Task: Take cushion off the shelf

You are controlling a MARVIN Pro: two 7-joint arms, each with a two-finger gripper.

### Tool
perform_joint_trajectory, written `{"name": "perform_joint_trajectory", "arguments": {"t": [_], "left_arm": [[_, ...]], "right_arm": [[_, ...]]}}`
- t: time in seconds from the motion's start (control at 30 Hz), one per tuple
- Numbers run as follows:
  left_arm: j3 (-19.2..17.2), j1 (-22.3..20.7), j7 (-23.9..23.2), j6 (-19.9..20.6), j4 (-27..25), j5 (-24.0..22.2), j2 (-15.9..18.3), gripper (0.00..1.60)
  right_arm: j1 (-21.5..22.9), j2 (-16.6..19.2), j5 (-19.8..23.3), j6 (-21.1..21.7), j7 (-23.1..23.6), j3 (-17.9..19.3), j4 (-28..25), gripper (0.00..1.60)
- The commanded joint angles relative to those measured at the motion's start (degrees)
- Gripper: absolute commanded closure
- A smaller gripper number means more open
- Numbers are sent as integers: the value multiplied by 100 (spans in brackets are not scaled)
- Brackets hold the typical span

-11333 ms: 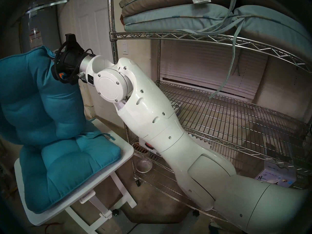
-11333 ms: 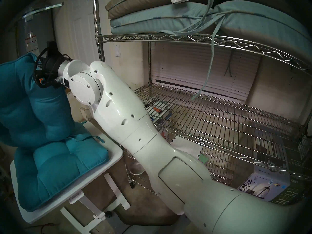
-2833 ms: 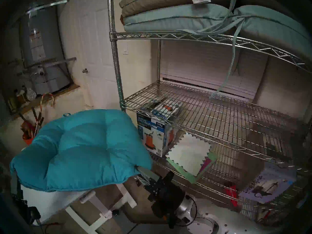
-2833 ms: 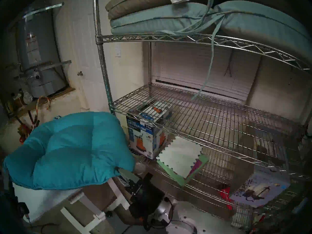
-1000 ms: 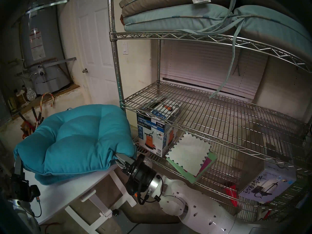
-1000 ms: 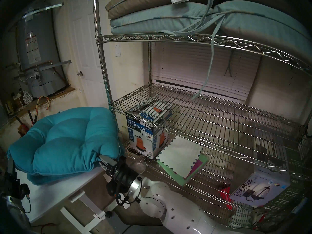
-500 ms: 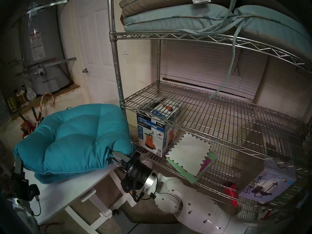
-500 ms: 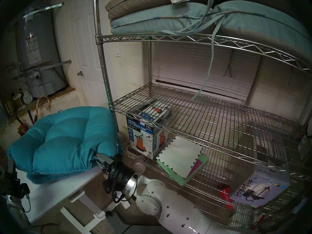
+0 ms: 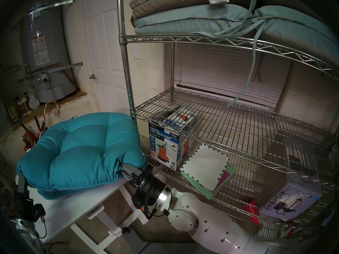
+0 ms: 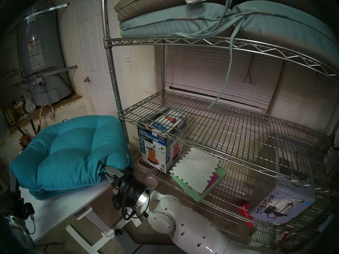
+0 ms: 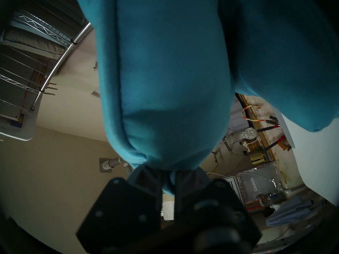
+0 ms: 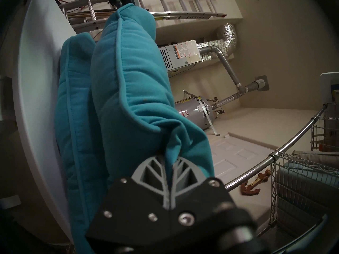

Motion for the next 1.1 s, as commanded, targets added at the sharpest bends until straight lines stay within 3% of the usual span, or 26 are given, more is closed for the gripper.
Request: {"name": "perform_joint_trajectory", "arguments": {"t": [0.0,0.03,0.07,0.1,0.8,1.07], "left_arm": [[70,37,-88,-116,-280,-42,-16,0],[70,37,-88,-116,-280,-42,-16,0],[67,45,-133,-130,-309,-61,-33,0],[65,49,-143,-134,-318,-64,-39,0],[61,244,-539,-259,-683,-261,-392,0],[30,395,-1480,-277,-1279,-609,-936,0]], "right_arm": [[32,-184,-1,22,-4,-68,-128,107],[32,-184,-1,22,-4,-68,-128,107],[18,-166,-7,27,-13,-72,-138,38],[10,-159,-9,30,-17,-73,-144,0],[-18,-56,-49,101,15,-147,-262,0],[-23,-19,-56,113,-9,-128,-271,0]]}}
